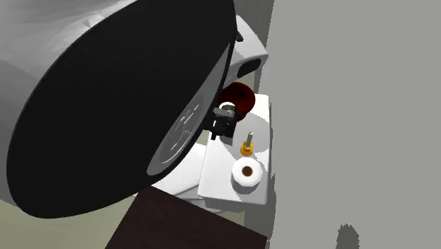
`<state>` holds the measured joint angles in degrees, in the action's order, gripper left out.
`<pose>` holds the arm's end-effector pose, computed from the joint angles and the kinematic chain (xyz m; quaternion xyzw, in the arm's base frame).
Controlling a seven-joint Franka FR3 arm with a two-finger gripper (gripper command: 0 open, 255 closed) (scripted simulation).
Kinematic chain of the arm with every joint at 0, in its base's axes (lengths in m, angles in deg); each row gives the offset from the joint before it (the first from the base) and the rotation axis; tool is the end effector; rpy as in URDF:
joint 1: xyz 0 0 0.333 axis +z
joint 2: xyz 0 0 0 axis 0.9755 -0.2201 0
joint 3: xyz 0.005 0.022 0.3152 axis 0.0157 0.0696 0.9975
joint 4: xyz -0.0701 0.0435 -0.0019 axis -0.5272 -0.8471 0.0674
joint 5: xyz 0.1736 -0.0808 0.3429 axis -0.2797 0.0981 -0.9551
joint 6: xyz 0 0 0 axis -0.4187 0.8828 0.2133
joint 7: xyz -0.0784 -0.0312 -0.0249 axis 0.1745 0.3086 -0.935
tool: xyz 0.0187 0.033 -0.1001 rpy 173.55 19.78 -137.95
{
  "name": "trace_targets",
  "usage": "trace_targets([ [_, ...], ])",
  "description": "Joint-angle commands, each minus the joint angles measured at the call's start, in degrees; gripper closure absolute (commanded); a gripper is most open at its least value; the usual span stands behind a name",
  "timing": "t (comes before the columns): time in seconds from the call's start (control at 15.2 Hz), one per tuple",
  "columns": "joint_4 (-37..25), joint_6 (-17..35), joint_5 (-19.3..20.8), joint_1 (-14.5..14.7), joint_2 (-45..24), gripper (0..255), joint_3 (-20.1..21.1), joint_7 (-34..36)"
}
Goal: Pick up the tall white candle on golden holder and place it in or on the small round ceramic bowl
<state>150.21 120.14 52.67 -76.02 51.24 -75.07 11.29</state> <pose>0.2987 -0.0123 0.6284 -0.9933 -0.0590 -0.0606 0.0784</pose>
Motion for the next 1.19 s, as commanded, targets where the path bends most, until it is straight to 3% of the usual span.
trace_targets([
  [0.0, 0.0, 0.0, 0.0, 0.0, 0.0, 0, 0.0, 0.0],
  [0.59, 15.1, 20.6, 0.9, -0.5, -2.3, 0, -5.5, -8.7],
  [1.12, 22.0, 41.0, -1.4, 1.5, -13.1, 0, -12.2, -18.6],
])
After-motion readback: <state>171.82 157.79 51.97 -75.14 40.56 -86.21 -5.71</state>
